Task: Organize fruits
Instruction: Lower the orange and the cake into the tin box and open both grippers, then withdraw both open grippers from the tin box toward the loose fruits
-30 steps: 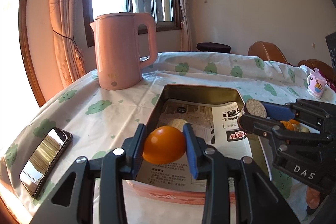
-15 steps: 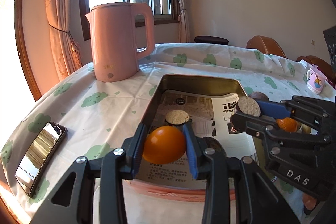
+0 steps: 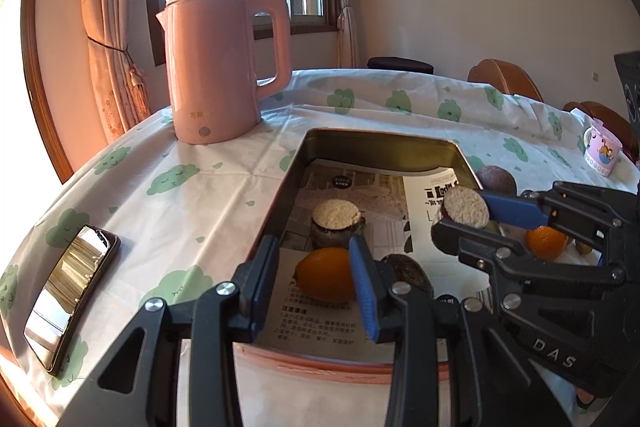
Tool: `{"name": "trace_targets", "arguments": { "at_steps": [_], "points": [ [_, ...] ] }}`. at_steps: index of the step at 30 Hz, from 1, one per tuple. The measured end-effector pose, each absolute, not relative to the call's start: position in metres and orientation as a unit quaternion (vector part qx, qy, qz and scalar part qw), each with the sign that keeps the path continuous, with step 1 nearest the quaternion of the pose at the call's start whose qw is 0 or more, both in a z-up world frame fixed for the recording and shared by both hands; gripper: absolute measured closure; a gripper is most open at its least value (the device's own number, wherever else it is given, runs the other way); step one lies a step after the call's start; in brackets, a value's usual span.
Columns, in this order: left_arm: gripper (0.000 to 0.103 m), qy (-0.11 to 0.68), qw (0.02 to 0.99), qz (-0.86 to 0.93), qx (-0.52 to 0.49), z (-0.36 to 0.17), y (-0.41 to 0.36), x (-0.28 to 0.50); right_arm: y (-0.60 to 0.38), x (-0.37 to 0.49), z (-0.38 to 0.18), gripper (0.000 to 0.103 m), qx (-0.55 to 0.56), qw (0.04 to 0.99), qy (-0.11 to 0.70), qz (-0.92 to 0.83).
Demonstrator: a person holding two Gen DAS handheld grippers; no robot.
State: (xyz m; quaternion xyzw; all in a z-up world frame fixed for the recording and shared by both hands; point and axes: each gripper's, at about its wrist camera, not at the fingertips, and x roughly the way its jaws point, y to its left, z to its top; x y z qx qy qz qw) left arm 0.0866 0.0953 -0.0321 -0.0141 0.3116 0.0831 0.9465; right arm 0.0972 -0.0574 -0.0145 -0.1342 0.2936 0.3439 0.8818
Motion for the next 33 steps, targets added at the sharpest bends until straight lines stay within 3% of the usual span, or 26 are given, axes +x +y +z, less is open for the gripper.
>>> {"name": "trace_targets", "arguments": {
  "at_steps": [11, 25, 26, 28, 33],
  "points": [
    [0.057, 0.308, 0.947, 0.086, -0.018, -0.032, 0.097, 0.085, -0.052, 0.093, -0.015, 0.067, -0.153, 0.882, 0.292, 0.336],
    [0.055, 0.278, 0.956, 0.080, -0.037, -0.027, 0.102, 0.075, -0.058, 0.091, -0.011, 0.045, -0.144, 0.895, 0.275, 0.320],
    [0.053, 0.274, 0.958, 0.082, -0.038, -0.026, 0.102, 0.074, -0.059, 0.091, -0.011, 0.044, -0.142, 0.896, 0.274, 0.319],
    [0.037, 0.268, 0.957, 0.100, -0.047, -0.025, 0.107, 0.072, -0.063, 0.091, -0.009, 0.041, -0.135, 0.900, 0.268, 0.316],
    [0.032, 0.264, 0.957, 0.101, -0.067, -0.025, 0.115, 0.069, -0.066, 0.090, -0.006, 0.034, -0.126, 0.906, 0.260, 0.310]
  ]
}}
